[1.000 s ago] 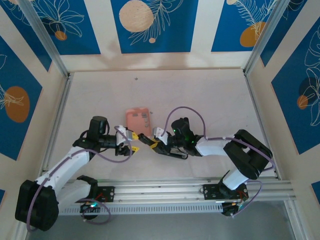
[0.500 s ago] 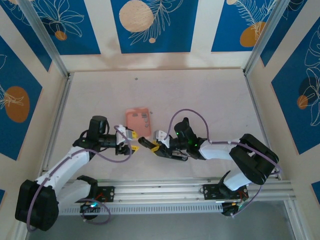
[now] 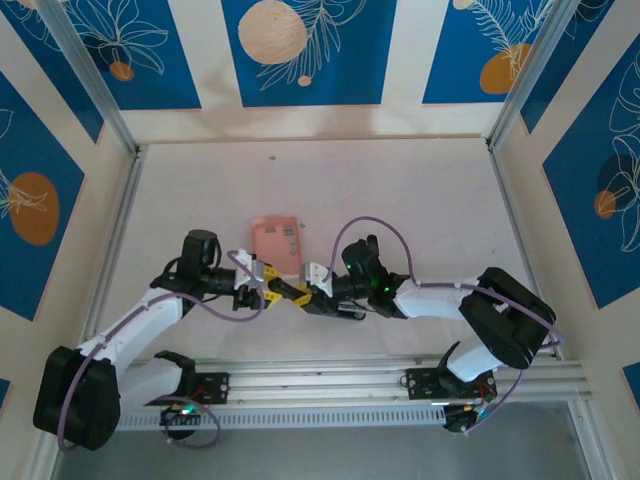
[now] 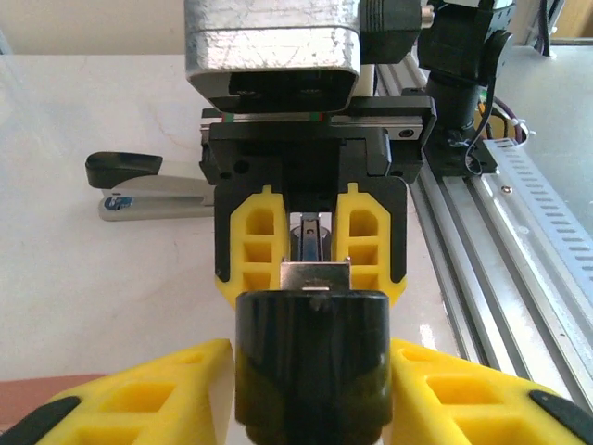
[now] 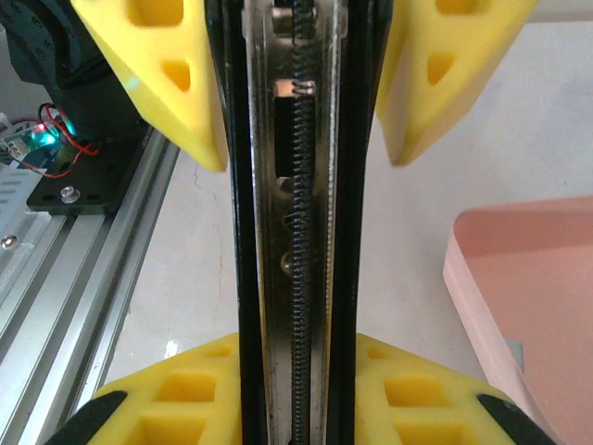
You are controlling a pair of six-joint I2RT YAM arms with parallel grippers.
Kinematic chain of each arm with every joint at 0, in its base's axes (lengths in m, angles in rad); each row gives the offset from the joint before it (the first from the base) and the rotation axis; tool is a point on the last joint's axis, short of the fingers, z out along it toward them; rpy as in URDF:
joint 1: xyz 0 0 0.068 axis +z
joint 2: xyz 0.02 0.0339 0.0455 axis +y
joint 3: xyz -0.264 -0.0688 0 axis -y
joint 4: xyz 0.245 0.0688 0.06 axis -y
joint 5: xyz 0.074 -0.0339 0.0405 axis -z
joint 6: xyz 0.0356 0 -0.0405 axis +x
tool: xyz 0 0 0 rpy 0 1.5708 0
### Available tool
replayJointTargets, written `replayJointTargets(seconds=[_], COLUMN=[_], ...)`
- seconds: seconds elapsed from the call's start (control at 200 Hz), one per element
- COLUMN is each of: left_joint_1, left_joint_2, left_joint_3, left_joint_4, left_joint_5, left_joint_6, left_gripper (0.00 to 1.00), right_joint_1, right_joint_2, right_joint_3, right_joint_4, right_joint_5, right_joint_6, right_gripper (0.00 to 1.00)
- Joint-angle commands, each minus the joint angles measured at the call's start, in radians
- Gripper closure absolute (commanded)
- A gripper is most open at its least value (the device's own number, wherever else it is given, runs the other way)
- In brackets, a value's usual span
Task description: Load the staples into the stapler
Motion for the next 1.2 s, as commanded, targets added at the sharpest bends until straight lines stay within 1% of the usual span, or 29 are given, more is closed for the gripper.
replayJointTargets(seconds=[0.0,0.175,0.295,0.335,0.43,0.485,0.53,0.67,0.82,0.87,0.94,1.075,1.125,1.195], left_joint_1=[-0.006,-0.008,-0.007,-0.008,-0.008,-0.008,-0.007,-0.008,-0.008,-0.009,-0.009,-0.010,-0.011,-0.012], left_joint_2=[0.004,0.004,-0.003,-0.006,-0.021,-0.036,-0.051,-0.097,-0.107,-0.105,-0.108,-0.113,-0.115,-0.114], left_joint_3=[0.013,0.019,0.033,0.043,0.077,0.089,0.092,0.110,0.172,0.193,0.211,0.236,0.241,0.249], left_joint_4=[0.004,-0.020,-0.058,-0.085,-0.180,-0.216,-0.236,-0.310,-0.445,-0.482,-0.524,-0.572,-0.578,-0.582], left_joint_5=[0.079,0.101,0.087,0.074,0.020,-0.012,-0.040,-0.116,-0.227,-0.261,-0.296,-0.357,-0.376,-0.396], left_joint_6=[0.033,0.042,0.060,0.074,0.123,0.142,0.146,0.172,0.225,0.241,0.261,0.281,0.282,0.282], left_gripper=[0.60,0.70,0.76,0.78,0.83,0.84,0.85,0.86,0.87,0.87,0.87,0.87,0.88,0.88], right_joint_1=[0.010,0.012,0.009,0.006,-0.011,-0.025,-0.038,-0.066,-0.082,-0.087,-0.099,-0.134,-0.138,-0.135], right_joint_2=[0.016,0.035,0.030,0.023,0.003,-0.013,-0.032,-0.100,-0.158,-0.171,-0.182,-0.175,-0.170,-0.163], right_joint_3=[0.044,0.055,0.050,0.046,0.031,0.013,0.000,-0.009,-0.015,-0.019,-0.002,0.054,0.061,0.058], right_joint_4=[0.026,0.026,0.024,0.024,0.025,0.035,0.037,-0.028,-0.128,-0.152,-0.232,-0.414,-0.441,-0.470], right_joint_5=[-0.045,-0.052,-0.045,-0.037,-0.020,-0.013,-0.009,0.010,0.087,0.099,0.133,0.135,0.112,0.122], right_joint_6=[-0.019,-0.013,-0.004,0.006,0.070,0.119,0.159,0.300,0.509,0.585,0.690,0.868,0.897,0.951], right_gripper=[0.87,0.87,0.86,0.83,0.70,0.62,0.57,0.49,0.45,0.44,0.44,0.44,0.44,0.44])
